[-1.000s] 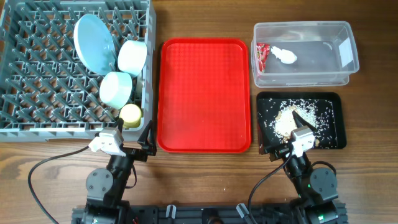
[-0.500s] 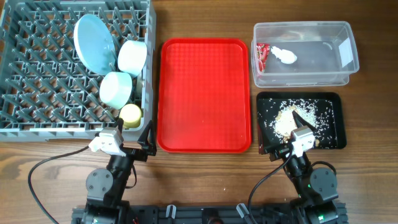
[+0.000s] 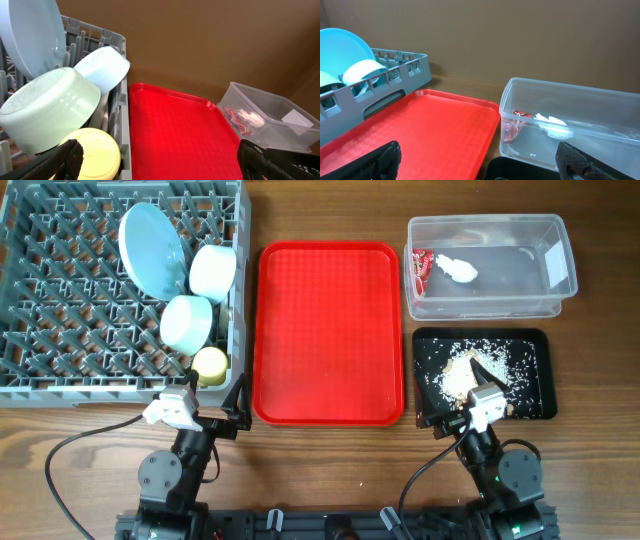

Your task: Sort waste into correct bins and load items into the dishwasher rack

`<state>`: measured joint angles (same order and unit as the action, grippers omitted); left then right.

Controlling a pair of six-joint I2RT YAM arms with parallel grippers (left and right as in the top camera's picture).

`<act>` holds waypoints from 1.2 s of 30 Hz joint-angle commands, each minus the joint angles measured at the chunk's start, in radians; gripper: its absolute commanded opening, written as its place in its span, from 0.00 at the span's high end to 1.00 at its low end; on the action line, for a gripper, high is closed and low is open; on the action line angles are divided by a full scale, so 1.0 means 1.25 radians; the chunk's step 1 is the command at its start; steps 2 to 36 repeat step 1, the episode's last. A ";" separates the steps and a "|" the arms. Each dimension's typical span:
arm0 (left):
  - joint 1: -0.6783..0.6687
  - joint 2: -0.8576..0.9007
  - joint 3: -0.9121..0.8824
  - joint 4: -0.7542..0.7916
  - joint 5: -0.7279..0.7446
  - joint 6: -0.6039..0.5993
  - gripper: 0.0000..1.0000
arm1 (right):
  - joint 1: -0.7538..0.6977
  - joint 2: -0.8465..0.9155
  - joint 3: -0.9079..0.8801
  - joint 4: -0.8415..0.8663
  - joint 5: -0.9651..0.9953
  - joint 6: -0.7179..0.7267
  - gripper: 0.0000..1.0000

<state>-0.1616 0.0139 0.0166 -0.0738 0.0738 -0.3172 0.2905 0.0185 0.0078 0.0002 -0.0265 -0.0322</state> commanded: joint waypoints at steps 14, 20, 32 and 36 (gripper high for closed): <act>0.000 -0.008 -0.009 0.004 0.006 -0.004 0.00 | -0.006 -0.004 -0.002 0.002 -0.016 -0.011 0.00; 0.000 -0.008 -0.009 0.004 0.006 -0.004 0.00 | -0.006 -0.004 -0.002 0.002 -0.016 -0.011 0.00; 0.000 -0.008 -0.009 0.004 0.006 -0.004 0.00 | -0.006 -0.004 -0.002 0.002 -0.016 -0.011 0.00; 0.000 -0.008 -0.009 0.004 0.006 -0.004 0.00 | -0.006 -0.004 -0.002 0.002 -0.016 -0.011 0.00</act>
